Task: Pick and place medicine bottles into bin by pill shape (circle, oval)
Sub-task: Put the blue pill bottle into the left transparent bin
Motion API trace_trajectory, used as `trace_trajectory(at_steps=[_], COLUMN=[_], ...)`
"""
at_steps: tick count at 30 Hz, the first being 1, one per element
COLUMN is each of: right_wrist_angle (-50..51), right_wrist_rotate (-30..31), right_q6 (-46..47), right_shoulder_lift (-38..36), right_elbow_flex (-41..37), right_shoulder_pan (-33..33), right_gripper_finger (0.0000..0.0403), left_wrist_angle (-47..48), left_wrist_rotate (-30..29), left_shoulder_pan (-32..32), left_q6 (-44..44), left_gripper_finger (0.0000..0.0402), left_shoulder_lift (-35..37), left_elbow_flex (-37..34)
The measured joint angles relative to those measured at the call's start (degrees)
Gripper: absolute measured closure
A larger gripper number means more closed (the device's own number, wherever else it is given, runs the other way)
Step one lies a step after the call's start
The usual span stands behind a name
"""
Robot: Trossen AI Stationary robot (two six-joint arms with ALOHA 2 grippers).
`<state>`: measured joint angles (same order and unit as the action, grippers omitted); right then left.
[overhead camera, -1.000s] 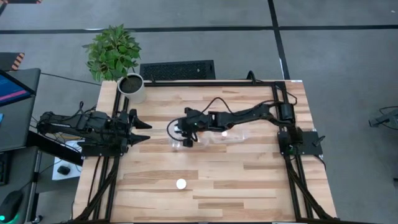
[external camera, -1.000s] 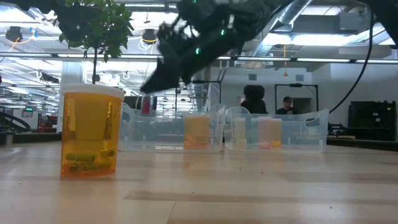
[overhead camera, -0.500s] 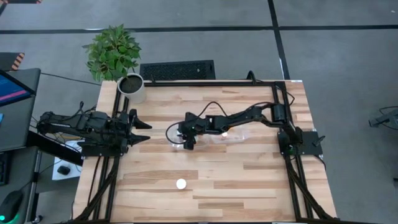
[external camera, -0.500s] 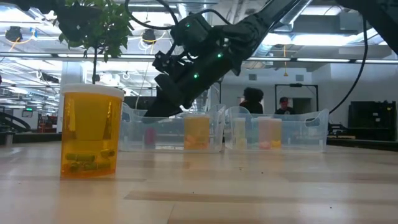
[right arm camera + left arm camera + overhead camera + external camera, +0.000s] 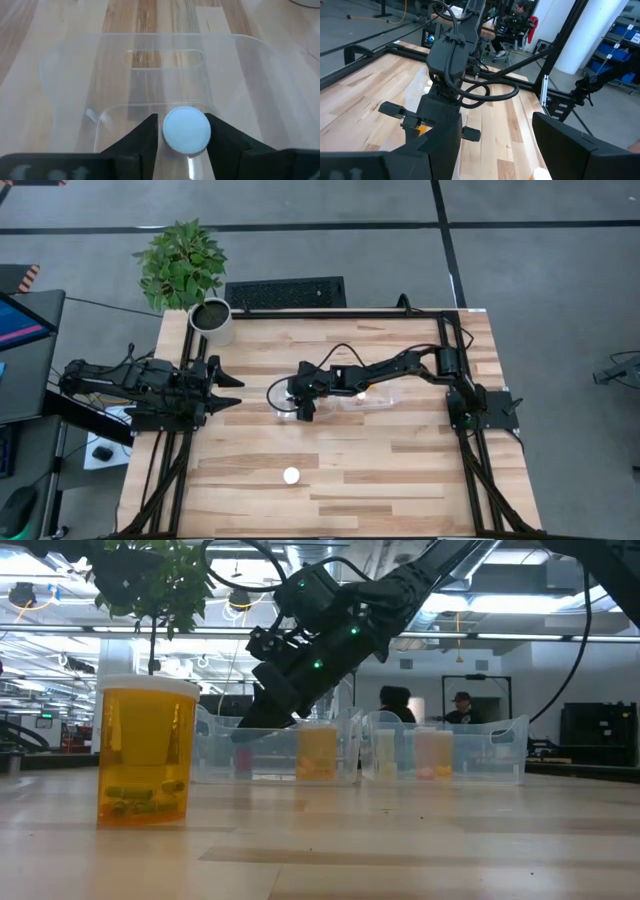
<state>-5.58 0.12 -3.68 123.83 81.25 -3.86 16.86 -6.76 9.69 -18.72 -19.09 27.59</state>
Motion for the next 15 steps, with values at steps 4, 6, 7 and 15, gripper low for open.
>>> trace_trajectory(at_steps=[4,6,7,15], right_wrist_angle=[-0.02,-0.02,-0.02,0.39], right_wrist_rotate=[-0.02,-0.02,-0.02,-0.30], right_q6=[0.10,0.10,0.19,-0.53], right_shoulder_lift=[0.00,0.00,0.00,-1.01], right_elbow_flex=[0.00,0.00,0.00,-0.03], right_shoulder_pan=[-0.04,-0.04,-0.04,-0.04], right_gripper_finger=[0.0218,0.0207,0.0203,0.0188], left_wrist_angle=[0.00,0.00,0.00,-0.02], left_wrist_rotate=[-0.06,-0.07,-0.07,-0.09], left_shoulder_pan=[0.00,0.00,0.00,0.00], left_q6=[-0.01,-0.02,-0.02,-0.07], left_gripper_finger=[0.0166,0.0166,0.0166,0.0166], left_shoulder_lift=[0.00,0.00,0.00,0.00], left_elbow_flex=[0.00,0.00,0.00,0.00])
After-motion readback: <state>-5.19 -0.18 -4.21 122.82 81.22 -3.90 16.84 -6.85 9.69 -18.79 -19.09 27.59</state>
